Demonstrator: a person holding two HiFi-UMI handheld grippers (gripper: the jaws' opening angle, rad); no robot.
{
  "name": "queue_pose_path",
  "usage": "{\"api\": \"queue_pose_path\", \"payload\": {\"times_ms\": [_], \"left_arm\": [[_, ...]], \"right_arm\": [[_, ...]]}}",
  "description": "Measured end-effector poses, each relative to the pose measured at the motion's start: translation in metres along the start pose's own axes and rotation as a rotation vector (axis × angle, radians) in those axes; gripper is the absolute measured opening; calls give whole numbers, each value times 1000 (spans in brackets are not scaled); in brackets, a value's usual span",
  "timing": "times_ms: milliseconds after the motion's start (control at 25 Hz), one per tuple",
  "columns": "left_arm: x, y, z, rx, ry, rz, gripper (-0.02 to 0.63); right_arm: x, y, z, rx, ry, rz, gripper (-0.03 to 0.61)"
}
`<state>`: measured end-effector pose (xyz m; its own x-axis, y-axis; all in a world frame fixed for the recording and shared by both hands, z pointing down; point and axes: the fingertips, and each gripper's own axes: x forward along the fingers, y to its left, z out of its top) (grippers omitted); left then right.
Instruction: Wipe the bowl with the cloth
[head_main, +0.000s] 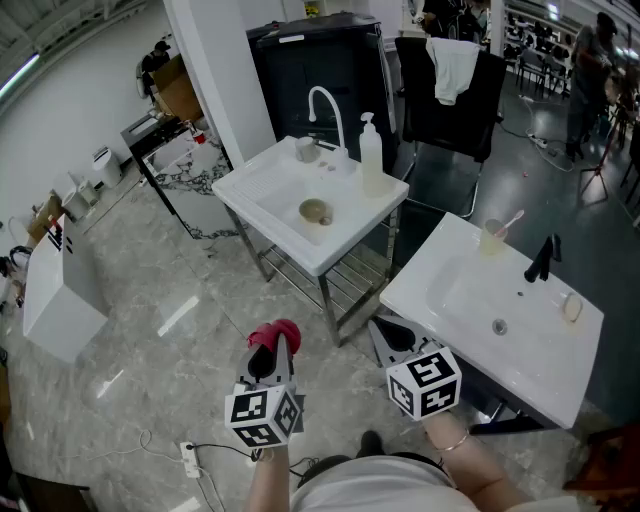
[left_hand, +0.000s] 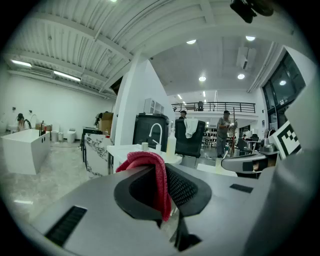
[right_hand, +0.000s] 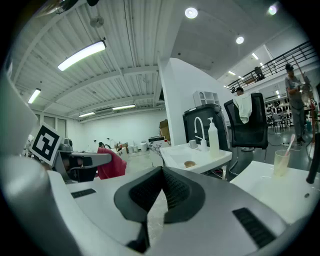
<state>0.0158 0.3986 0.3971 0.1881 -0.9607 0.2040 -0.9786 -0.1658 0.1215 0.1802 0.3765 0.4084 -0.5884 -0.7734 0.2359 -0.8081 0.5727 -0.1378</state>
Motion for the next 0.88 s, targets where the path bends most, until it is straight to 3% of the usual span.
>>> {"api": "queue_pose_path", "payload": {"times_ms": [520, 880], "left_arm": [[36, 14, 6, 5, 6, 41, 48], [116, 65, 19, -8, 11, 10, 47]], "right_arm": [[42, -25, 19, 68, -50, 15, 8], [140, -40, 34, 120, -13, 28, 67]]}}
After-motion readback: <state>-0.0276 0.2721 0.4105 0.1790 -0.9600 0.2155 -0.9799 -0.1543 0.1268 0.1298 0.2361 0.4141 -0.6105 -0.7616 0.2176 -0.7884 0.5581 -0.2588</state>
